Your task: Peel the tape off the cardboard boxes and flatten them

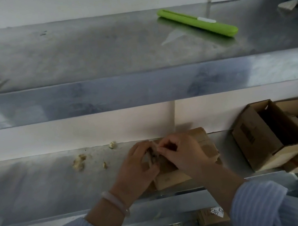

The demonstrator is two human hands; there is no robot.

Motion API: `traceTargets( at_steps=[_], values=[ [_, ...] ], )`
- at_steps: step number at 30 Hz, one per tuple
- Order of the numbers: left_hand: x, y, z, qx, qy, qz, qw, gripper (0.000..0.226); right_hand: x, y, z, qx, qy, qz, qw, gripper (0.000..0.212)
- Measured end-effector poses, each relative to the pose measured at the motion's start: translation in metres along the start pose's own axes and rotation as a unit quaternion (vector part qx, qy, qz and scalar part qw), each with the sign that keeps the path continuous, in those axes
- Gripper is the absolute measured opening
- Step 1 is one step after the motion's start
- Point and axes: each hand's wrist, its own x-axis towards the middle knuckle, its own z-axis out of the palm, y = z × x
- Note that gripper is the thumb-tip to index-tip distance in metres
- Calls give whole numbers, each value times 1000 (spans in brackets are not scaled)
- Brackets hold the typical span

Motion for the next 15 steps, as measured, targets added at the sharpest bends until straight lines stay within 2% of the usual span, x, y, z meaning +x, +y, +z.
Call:
traceTargets(
  at_steps=[2, 6, 9, 12, 13, 15],
  values=[
    [-7, -7, 8, -31, 19, -30, 999, 52, 0, 6, 4, -11, 19, -7, 1000, 7],
    [-11, -6, 15, -72, 61, -60, 994, 47, 3, 13, -5, 60, 91, 49, 993, 8],
    [-11, -4, 13, -6, 63, -46, 997, 55, 1, 17, -5, 97, 118, 58, 987, 6],
    [-10, -2, 9, 38, 67, -39, 996, 56, -2, 19, -18, 284, 200, 128, 929, 6],
    [-10, -1, 8, 49, 66, -34, 996, 58, -2, 21, -24, 307, 228, 139, 913, 7],
    [-8, -3, 8, 73, 70, -19, 995, 56, -3, 25, -33, 246, 247, 137, 927, 6]
  ],
)
